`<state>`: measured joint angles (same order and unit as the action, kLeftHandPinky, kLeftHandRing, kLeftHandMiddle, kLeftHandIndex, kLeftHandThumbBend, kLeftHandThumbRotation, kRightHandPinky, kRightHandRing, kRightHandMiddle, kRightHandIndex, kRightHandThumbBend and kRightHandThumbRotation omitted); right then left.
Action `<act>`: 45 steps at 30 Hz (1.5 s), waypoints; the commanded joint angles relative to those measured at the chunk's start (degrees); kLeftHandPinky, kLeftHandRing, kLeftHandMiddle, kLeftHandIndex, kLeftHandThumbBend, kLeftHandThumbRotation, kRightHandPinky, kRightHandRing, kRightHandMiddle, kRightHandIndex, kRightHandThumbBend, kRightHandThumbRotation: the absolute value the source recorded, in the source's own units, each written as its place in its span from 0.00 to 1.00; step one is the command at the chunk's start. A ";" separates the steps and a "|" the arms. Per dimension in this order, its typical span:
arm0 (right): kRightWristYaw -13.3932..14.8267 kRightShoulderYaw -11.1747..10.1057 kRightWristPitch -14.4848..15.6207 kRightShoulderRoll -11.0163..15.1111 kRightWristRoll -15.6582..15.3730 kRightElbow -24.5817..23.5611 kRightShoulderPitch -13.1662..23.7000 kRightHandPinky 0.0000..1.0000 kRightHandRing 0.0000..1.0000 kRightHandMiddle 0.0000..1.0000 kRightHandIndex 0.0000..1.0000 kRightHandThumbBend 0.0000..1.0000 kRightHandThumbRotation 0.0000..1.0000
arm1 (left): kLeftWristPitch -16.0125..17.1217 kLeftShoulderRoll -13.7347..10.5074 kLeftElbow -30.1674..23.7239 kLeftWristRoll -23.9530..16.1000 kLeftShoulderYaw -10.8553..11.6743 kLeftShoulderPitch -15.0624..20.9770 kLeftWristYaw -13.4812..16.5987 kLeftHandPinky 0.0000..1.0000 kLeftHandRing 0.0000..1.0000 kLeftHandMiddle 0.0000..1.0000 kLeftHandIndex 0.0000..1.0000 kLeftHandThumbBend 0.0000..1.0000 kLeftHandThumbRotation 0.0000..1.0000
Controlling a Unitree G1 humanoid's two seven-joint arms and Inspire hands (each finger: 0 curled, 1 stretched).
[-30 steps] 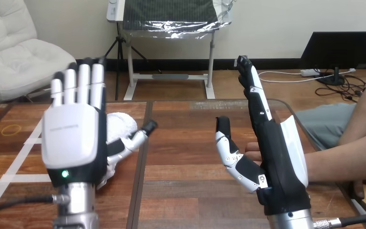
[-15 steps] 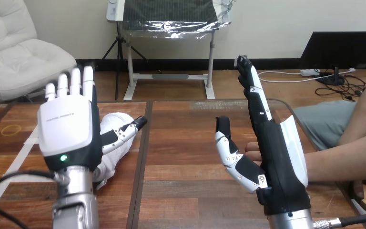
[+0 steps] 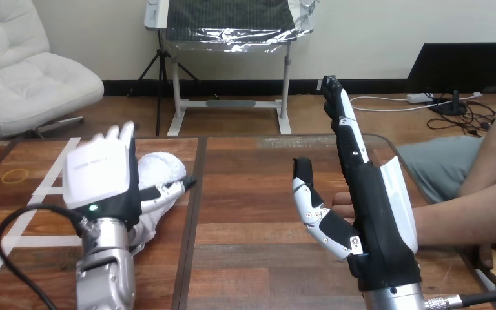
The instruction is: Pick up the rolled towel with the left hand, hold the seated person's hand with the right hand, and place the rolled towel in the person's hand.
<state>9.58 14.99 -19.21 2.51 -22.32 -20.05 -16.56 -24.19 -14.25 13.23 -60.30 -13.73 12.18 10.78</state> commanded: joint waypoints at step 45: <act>-0.67 -1.39 0.93 -0.61 0.96 -4.17 1.51 1.00 1.00 1.00 1.00 0.00 0.00 | 1.62 4.03 52.58 11.11 -11.05 28.63 -0.46 0.83 0.86 0.89 0.89 0.98 0.94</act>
<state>8.99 14.66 -18.13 2.57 -21.99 -21.54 -16.60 -24.10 -11.94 60.53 -50.17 -23.00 38.78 10.06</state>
